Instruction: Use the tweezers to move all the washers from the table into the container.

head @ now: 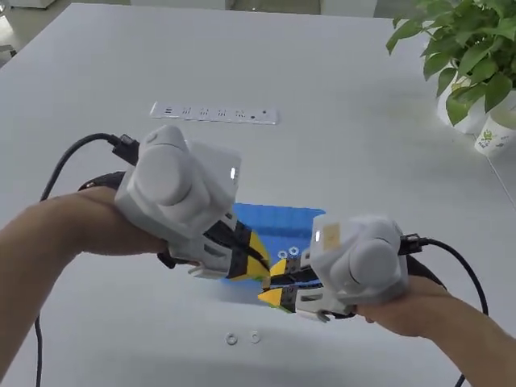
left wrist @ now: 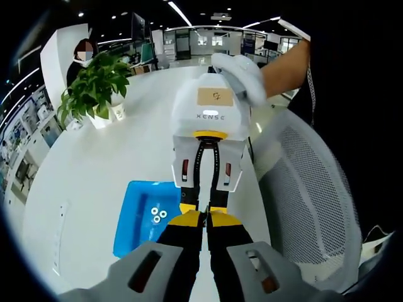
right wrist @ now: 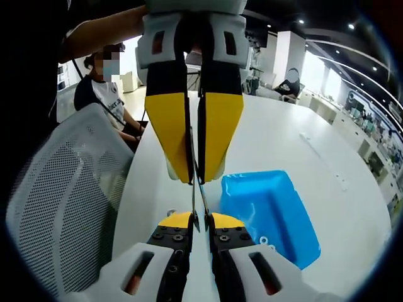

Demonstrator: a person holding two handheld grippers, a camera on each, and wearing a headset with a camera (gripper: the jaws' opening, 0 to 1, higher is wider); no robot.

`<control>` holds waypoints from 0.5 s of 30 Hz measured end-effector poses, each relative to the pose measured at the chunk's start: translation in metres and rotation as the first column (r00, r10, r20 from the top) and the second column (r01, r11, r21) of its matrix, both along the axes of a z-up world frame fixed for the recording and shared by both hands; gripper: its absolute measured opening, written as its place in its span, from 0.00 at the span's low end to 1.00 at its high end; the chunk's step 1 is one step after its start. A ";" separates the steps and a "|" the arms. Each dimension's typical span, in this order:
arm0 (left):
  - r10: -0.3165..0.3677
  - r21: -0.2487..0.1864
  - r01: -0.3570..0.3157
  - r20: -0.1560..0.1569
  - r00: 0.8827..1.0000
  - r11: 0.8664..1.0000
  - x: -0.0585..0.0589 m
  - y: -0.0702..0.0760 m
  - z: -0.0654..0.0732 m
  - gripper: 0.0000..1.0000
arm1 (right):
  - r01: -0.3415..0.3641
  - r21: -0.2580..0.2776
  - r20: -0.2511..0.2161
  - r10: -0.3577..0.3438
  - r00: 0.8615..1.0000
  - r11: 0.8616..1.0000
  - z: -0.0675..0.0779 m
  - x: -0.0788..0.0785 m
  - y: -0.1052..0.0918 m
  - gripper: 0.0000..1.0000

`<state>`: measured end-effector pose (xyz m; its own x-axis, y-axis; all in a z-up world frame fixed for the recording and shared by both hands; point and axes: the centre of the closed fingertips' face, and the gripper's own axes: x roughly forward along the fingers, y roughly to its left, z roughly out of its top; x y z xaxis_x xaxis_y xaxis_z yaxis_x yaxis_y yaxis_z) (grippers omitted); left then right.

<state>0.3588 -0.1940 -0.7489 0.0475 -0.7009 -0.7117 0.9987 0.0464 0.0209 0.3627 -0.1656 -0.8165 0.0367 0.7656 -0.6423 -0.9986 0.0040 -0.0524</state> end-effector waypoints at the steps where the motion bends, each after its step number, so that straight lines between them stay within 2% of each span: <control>1: 0.001 0.002 -0.001 -0.002 1.000 1.000 -0.001 0.000 -0.001 0.06 | -0.003 -0.001 0.001 0.003 1.000 1.000 -0.002 -0.002 0.000 0.11; 15: 0.003 0.018 -0.002 -0.028 1.000 1.000 -0.018 0.004 -0.024 0.06 | -0.013 -0.006 -0.023 0.013 1.000 1.000 -0.023 -0.021 0.003 0.12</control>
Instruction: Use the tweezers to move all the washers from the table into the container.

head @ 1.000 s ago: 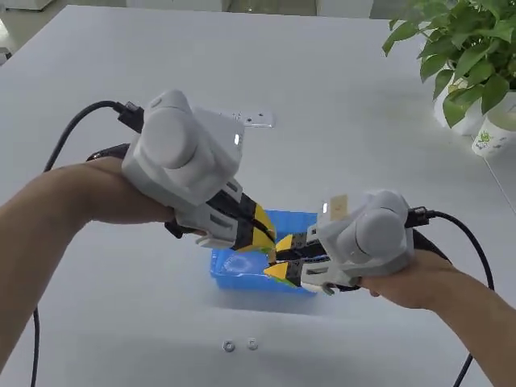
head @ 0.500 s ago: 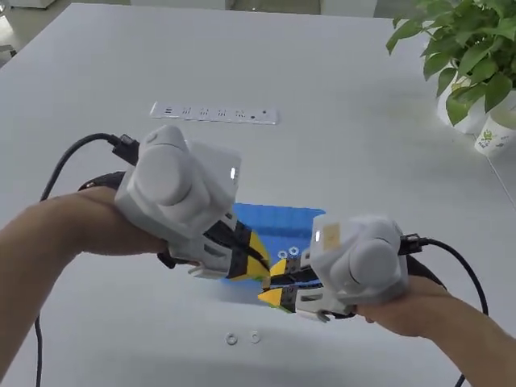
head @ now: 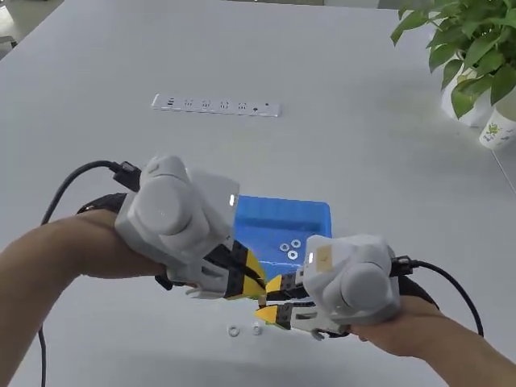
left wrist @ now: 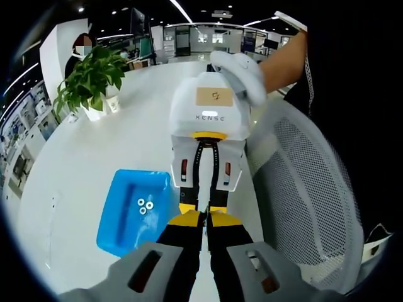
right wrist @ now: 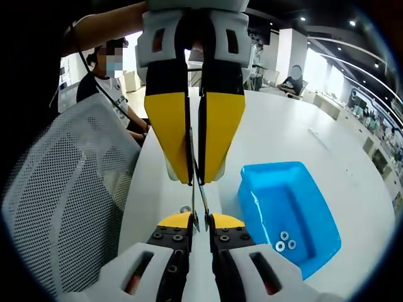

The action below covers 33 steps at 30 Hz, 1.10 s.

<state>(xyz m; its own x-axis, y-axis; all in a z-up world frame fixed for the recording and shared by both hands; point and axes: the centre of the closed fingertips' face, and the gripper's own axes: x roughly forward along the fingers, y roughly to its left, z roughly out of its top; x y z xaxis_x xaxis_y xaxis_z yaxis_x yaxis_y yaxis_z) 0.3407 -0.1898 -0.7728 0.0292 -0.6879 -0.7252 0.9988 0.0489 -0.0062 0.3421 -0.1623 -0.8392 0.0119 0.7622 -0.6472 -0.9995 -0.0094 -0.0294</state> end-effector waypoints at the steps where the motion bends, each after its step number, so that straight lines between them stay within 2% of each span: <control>1: 0.001 -0.001 -0.001 -0.002 1.000 1.000 -0.001 0.000 -0.001 0.06 | 0.001 0.000 -0.005 -0.001 1.000 1.000 -0.002 -0.001 0.000 0.12; 13: 0.013 0.006 -0.013 -0.017 1.000 1.000 -0.009 0.003 -0.013 0.06 | 0.004 -0.003 -0.044 -0.004 0.999 1.000 -0.015 -0.010 0.003 0.12; 25: 0.013 0.017 -0.013 -0.035 0.999 1.000 -0.014 0.002 -0.023 0.06 | -0.006 -0.008 -0.061 0.006 0.998 1.000 -0.024 -0.016 0.004 0.12; 33: 0.007 0.016 -0.007 -0.041 0.999 1.000 -0.015 0.000 -0.023 0.06 | -0.007 -0.006 -0.071 0.006 0.997 1.000 -0.025 -0.018 0.005 0.12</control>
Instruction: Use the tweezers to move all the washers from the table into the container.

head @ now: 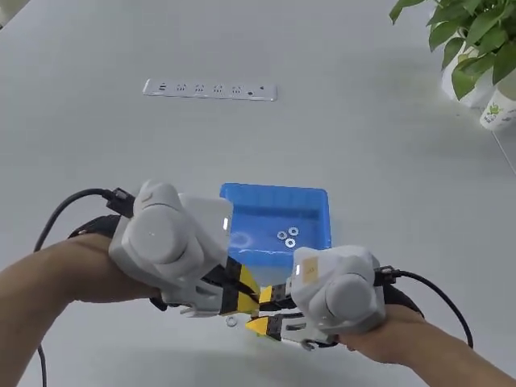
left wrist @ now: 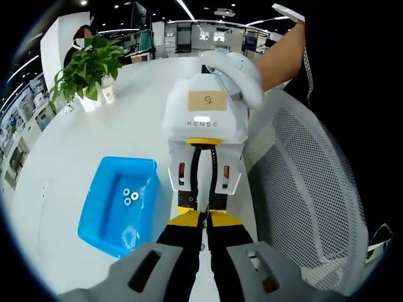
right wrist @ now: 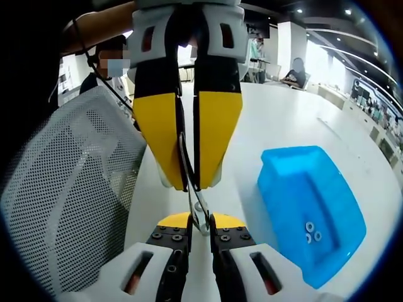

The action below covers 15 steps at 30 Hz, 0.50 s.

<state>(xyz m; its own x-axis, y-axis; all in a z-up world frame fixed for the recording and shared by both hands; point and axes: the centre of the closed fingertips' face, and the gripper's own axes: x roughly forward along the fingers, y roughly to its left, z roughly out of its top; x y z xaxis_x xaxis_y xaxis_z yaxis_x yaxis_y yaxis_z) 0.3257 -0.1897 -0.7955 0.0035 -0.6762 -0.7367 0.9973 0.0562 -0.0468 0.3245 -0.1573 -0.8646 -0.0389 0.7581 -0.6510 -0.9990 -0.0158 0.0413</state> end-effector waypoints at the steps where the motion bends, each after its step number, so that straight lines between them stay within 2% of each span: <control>1: -0.002 0.001 0.002 0.000 1.000 1.000 0.000 0.000 0.000 0.06 | -0.002 0.000 0.001 0.002 1.000 1.000 0.000 0.000 0.000 0.12; 15: 0.014 -0.011 -0.014 -0.010 1.000 1.000 0.000 0.002 -0.002 0.06 | 0.001 0.002 -0.007 -0.001 1.000 1.000 -0.003 -0.001 0.002 0.12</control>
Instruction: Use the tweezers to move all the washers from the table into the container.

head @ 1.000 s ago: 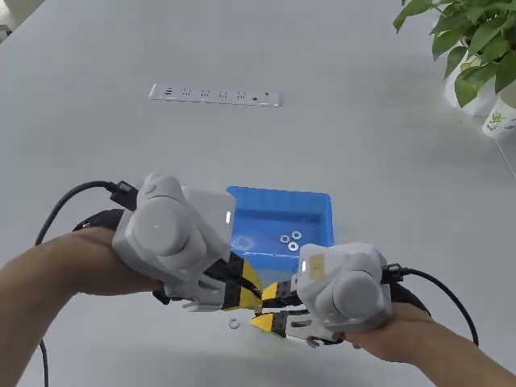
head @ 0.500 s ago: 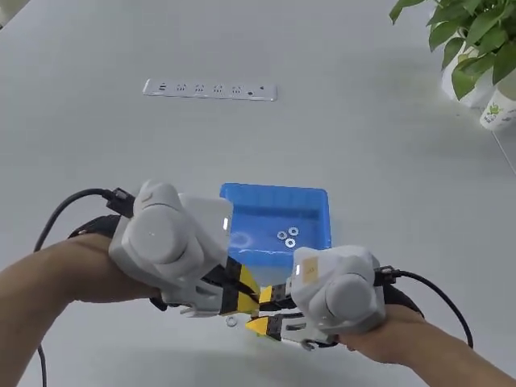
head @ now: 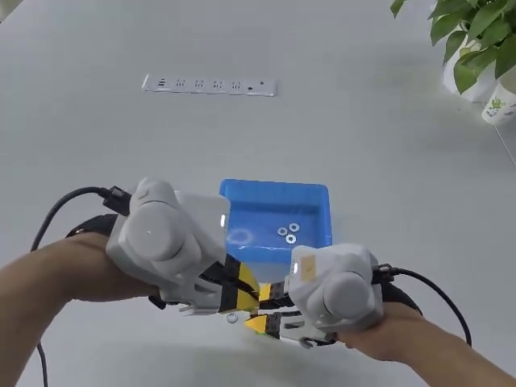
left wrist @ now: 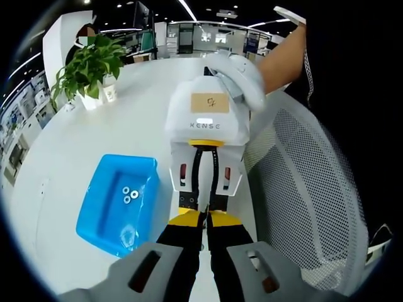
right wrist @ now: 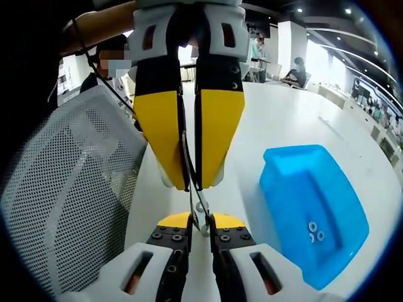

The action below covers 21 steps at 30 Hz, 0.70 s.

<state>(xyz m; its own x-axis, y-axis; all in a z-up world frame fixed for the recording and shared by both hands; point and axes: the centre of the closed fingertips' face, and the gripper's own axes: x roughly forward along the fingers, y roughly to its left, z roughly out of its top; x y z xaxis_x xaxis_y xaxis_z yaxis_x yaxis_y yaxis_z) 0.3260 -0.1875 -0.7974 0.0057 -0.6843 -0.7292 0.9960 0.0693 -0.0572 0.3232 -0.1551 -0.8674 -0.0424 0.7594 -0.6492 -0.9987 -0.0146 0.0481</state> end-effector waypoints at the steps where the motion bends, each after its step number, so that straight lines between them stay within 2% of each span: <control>1: 0.003 0.000 -0.003 0.000 1.000 1.000 0.001 0.001 0.000 0.06 | 0.001 0.000 0.000 -0.001 1.000 1.000 0.000 0.000 0.000 0.12; 8: 0.015 0.005 -0.015 -0.007 1.000 1.000 0.004 0.005 -0.001 0.06 | 0.011 -0.007 -0.001 -0.011 1.000 1.000 -0.001 0.002 0.000 0.12; 21: 0.010 -0.002 -0.010 -0.009 1.000 1.000 0.003 0.004 -0.002 0.06 | 0.034 -0.010 -0.020 -0.034 0.999 0.999 -0.003 0.001 -0.001 0.10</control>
<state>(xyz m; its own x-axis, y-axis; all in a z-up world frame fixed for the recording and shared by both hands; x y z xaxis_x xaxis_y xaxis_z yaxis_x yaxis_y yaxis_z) 0.3289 -0.1838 -0.7992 0.0061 -0.6854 -0.7281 0.9947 0.0788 -0.0658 0.3245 -0.1558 -0.8701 -0.0297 0.7543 -0.6559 -0.9975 0.0200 0.0682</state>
